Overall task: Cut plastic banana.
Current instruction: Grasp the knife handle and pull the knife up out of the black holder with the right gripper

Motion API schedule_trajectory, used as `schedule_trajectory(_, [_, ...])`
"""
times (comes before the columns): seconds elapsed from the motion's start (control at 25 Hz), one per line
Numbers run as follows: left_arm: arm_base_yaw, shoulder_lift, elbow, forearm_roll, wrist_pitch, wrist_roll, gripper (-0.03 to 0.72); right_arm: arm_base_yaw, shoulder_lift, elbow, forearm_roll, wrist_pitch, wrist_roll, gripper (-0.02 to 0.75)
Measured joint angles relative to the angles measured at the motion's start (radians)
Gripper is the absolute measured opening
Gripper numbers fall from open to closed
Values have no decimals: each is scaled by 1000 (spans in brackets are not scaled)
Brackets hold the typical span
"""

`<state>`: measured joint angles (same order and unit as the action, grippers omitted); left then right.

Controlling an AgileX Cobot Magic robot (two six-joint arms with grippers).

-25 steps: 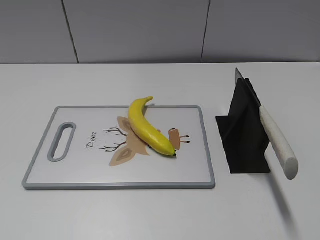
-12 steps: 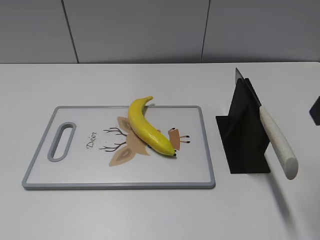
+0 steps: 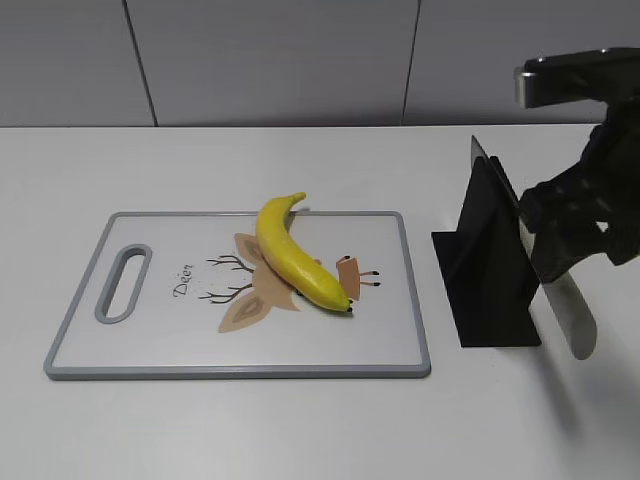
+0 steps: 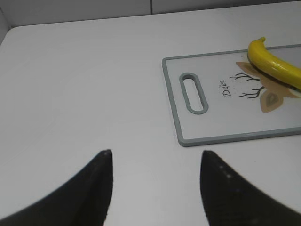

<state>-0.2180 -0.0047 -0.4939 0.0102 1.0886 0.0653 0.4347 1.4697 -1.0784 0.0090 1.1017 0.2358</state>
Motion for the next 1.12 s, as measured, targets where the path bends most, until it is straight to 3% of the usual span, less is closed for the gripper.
schedule_trajectory(0.6, [0, 0, 0, 0, 0, 0, 575, 0, 181, -1, -3, -59, 19, 519])
schedule_trajectory(0.72, [0, 0, 0, 0, 0, 0, 575, 0, 186, -1, -3, -63, 21, 460])
schedule_trajectory(0.92, [0, 0, 0, 0, 0, 0, 575, 0, 188, -1, -3, -69, 26, 223])
schedule_trajectory(1.12, [0, 0, 0, -1, 0, 0, 575, -1, 188, -1, -9, -68, 50, 199])
